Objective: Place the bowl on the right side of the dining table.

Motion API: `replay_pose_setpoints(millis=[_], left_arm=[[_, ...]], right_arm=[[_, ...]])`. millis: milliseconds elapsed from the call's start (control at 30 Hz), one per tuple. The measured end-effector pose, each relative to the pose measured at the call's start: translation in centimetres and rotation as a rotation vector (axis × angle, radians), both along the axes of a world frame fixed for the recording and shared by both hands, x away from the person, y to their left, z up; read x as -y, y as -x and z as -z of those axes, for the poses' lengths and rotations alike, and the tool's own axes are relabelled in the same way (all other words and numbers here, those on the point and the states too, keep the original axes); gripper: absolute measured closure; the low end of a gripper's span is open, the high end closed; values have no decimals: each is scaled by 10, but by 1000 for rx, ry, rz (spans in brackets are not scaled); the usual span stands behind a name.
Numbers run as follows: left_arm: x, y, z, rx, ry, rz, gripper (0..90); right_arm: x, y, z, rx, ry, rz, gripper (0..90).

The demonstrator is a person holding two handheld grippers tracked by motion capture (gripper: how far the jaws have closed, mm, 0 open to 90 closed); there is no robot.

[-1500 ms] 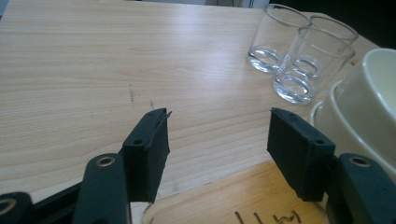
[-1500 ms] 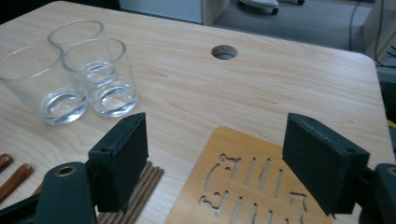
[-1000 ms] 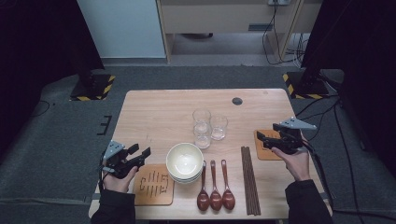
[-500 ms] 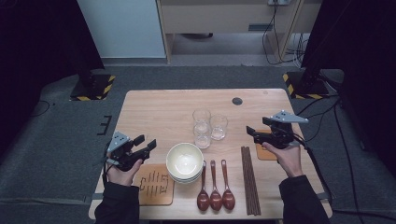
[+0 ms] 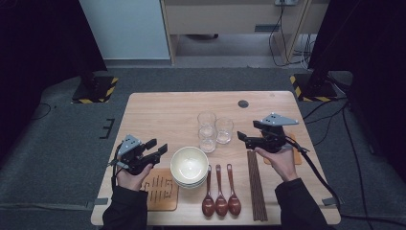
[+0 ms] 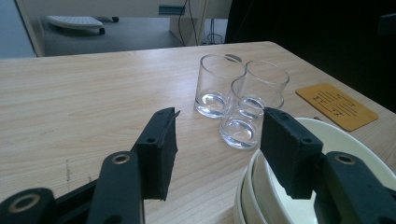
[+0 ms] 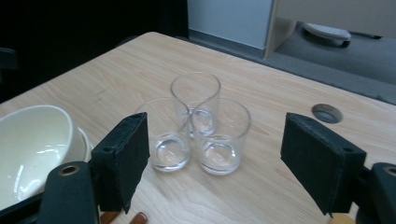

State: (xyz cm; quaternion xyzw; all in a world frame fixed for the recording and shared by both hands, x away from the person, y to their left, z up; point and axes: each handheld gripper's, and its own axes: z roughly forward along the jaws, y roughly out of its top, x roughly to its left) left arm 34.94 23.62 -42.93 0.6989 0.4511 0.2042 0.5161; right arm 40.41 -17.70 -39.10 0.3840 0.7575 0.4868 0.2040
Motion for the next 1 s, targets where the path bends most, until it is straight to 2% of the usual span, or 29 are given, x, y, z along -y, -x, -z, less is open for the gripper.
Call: replay_pose_setpoints(millis=[300,600,900,1000], left_arm=[[4,1,5,-10,-7,16,479],[8,1,9,-16,-12,26,499],[15,0,12,-18,-33,47,522],[16,1,13,-18,-43,52,535]], right_arm=[[-21,-1,3,-15,2,-44,254],[-44,-1,1,-8,3,-81,257],[-67,-1,6,-20,7,-128,286],[-72,-1,6,-28,-8,-142,298]])
